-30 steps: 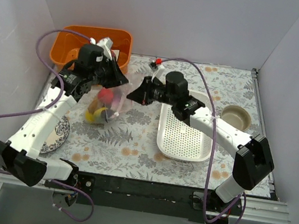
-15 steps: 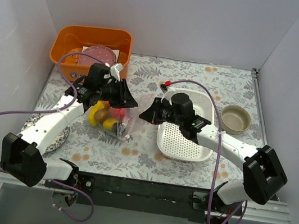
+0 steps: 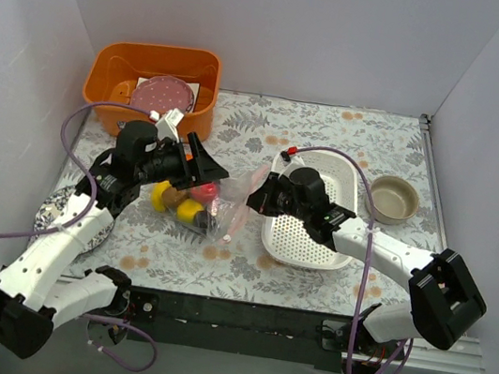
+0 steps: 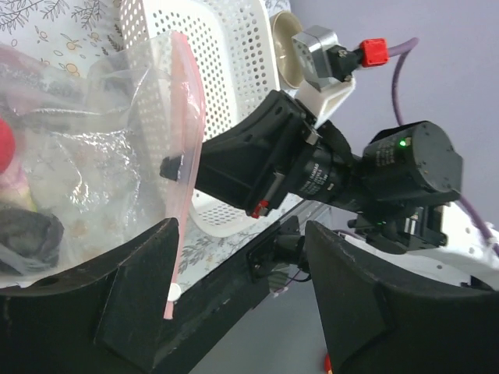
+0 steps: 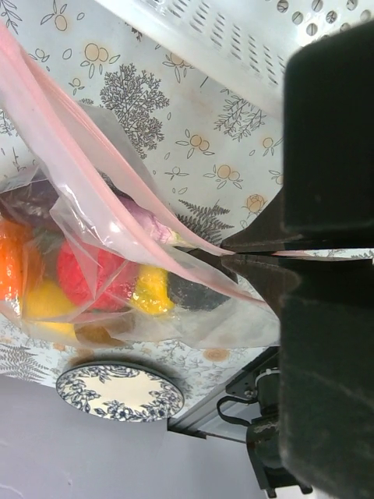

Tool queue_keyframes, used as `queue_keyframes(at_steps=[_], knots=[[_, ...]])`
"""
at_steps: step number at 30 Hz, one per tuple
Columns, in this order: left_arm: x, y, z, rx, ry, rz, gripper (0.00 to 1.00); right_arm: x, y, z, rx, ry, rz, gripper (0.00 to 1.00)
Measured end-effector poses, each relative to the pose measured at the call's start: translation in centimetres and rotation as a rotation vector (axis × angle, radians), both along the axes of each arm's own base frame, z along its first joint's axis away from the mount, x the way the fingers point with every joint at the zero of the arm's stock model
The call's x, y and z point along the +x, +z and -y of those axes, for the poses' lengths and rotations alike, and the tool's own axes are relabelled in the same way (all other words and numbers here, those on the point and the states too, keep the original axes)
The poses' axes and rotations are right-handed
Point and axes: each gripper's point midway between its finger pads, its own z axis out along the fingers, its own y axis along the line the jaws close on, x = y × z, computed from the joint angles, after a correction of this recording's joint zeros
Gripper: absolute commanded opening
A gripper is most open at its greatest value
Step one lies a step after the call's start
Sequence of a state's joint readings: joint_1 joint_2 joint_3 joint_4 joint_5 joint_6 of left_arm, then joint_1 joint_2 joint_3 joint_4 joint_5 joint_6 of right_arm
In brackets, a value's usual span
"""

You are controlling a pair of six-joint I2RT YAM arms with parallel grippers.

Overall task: Place the food in the zip-top bag and seal the zipper
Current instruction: Zip the zipper food storage bag at the center of the board.

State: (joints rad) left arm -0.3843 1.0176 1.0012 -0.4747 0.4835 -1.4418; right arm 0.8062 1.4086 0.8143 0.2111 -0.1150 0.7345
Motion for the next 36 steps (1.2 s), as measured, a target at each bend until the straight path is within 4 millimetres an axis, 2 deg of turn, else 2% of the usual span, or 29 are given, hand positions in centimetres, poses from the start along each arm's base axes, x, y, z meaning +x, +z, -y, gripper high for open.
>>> queue_keyframes(at_steps=[2, 4, 7, 8, 13, 15, 23, 30, 36], knots=[[-0.6, 0.5, -0.5, -0.022, 0.033, -0.004, 0.68, 0.1, 0.0, 0.0, 0.001, -0.005, -0.001, 0.01], [-1.3, 0.3, -0.8, -0.05, 0.062, -0.025, 0.75, 0.1, 0.1, 0.1, 0.004, -0.01, 0.0, 0.01], [-2.8, -1.7, -1.2, -0.098, 0.096, -0.096, 0.97, 0.1, 0.4, 0.1, 0.009, -0.014, 0.005, 0.01], [-3.3, -2.6, -1.3, -0.113, 0.101, -0.127, 0.98, 0.1, 0.5, 0.1, 0.01, -0.014, 0.006, 0.01], [-5.6, -7.3, -1.2, -0.195, 0.122, -0.289, 0.98, 0.1, 0.8, 0.1, 0.015, -0.014, 0.012, 0.01], [-6.1, -8.3, -1.2, -0.221, 0.136, -0.339, 0.98, 0.1, 0.8, 0.1, 0.016, -0.013, 0.013, 0.01], [-6.8, -7.8, -1.2, -0.338, 0.151, -0.332, 0.98, 0.1, 0.8, 0.1, 0.015, -0.013, 0.014, 0.01], [-7.6, -10.4, -1.4, -0.338, 0.16, -0.381, 0.97, 0.1, 0.9, 0.2, 0.016, -0.013, 0.015, 0.01], [-7.8, -11.4, -1.5, -0.332, 0.166, -0.403, 0.91, 0.1, 0.9, 0.2, 0.016, -0.013, 0.015, 0.01]])
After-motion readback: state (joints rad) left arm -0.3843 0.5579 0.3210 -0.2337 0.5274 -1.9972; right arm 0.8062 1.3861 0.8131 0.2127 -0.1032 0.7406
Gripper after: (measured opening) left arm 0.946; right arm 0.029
